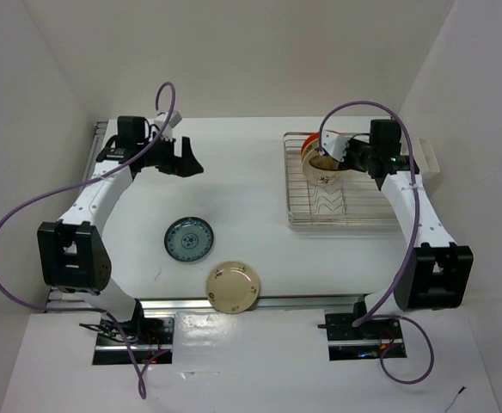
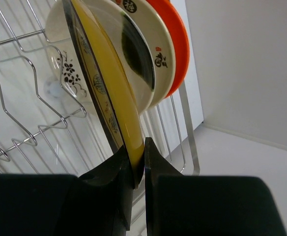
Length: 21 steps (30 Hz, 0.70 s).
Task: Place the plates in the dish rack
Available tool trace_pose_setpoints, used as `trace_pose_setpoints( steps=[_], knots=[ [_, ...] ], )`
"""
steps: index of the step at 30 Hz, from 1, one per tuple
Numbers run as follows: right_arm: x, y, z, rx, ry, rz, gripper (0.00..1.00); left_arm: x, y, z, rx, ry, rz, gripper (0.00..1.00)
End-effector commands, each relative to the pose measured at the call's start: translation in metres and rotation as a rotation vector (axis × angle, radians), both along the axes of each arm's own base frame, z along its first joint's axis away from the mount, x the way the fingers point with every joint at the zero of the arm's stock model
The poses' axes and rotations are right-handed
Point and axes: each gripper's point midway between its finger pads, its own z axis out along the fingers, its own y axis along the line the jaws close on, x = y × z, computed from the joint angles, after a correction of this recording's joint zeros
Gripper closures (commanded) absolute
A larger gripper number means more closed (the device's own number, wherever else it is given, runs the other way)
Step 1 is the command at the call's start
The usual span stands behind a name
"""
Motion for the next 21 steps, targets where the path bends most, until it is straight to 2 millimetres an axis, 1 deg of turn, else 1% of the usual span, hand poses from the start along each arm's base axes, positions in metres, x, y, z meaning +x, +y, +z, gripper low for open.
trace_pose_setpoints(
  steps=[1, 2, 4, 5, 7, 8, 9, 10, 11, 12, 13, 14, 15, 16, 17, 18, 19, 20, 21],
  knots=[
    [0.011, 0.004, 0.001, 0.003, -0.036, 0.032, 1.00, -0.003, 0.009, 0.012, 0.003, -0.019, 0.046, 0.00],
    [0.011, 0.006, 0.001, 0.010, -0.036, 0.041, 1.00, -0.003, 0.011, 0.015, 0.009, -0.028, 0.055, 0.00],
    [0.011, 0.006, -0.007, 0.010, -0.018, 0.041, 1.00, -0.005, 0.017, 0.013, 0.017, -0.019, 0.075, 0.00],
    [0.012, 0.008, -0.015, 0.017, -0.006, 0.050, 1.00, -0.005, 0.024, 0.012, 0.025, -0.020, 0.098, 0.00],
    [0.012, 0.008, -0.020, 0.017, -0.007, 0.050, 1.00, -0.006, 0.030, 0.010, 0.028, -0.012, 0.126, 0.00],
    [0.014, 0.006, -0.018, 0.017, -0.018, 0.036, 0.94, -0.007, 0.039, 0.008, 0.038, 0.000, 0.175, 0.00],
    [0.015, 0.006, -0.022, 0.024, -0.006, 0.031, 0.77, -0.005, 0.045, 0.007, 0.032, 0.017, 0.217, 0.00],
    [0.015, 0.007, -0.018, 0.046, -0.006, 0.015, 0.58, -0.009, 0.054, 0.000, 0.031, 0.051, 0.263, 0.00],
    [0.020, 0.007, -0.006, 0.055, -0.031, 0.009, 0.54, -0.011, 0.061, -0.006, 0.027, 0.086, 0.302, 0.00],
    [0.022, 0.007, 0.002, 0.065, -0.045, 0.002, 0.50, -0.012, 0.067, -0.011, -0.004, 0.129, 0.359, 0.00],
    [0.024, 0.007, 0.010, 0.089, -0.054, -0.013, 0.47, -0.016, 0.079, -0.014, -0.021, 0.160, 0.407, 0.00],
    [0.028, 0.010, 0.027, 0.115, -0.083, -0.014, 0.43, -0.025, 0.081, -0.028, -0.044, 0.211, 0.428, 0.00],
    [0.030, 0.015, 0.037, 0.154, -0.102, -0.003, 0.34, -0.032, 0.084, -0.029, -0.073, 0.238, 0.466, 0.00],
    [0.030, 0.020, 0.044, 0.212, -0.098, -0.013, 0.28, -0.044, 0.091, -0.048, -0.075, 0.294, 0.507, 0.00],
    [0.031, 0.025, 0.068, 0.251, -0.144, 0.001, 0.25, -0.049, 0.094, -0.053, -0.083, 0.303, 0.524, 0.00],
    [0.028, 0.032, 0.086, 0.297, -0.176, 0.022, 0.20, -0.055, 0.098, -0.055, -0.083, 0.307, 0.549, 0.00],
    [0.020, 0.046, 0.106, 0.409, -0.182, 0.048, 0.17, -0.064, 0.102, -0.067, -0.090, 0.344, 0.575, 0.00],
    [0.016, 0.053, 0.119, 0.482, -0.189, 0.052, 0.14, -0.069, 0.100, -0.074, -0.095, 0.366, 0.567, 0.00],
    [0.014, 0.061, 0.139, 0.558, -0.227, 0.076, 0.09, -0.075, 0.101, -0.077, -0.104, 0.383, 0.573, 0.00]
  ],
)
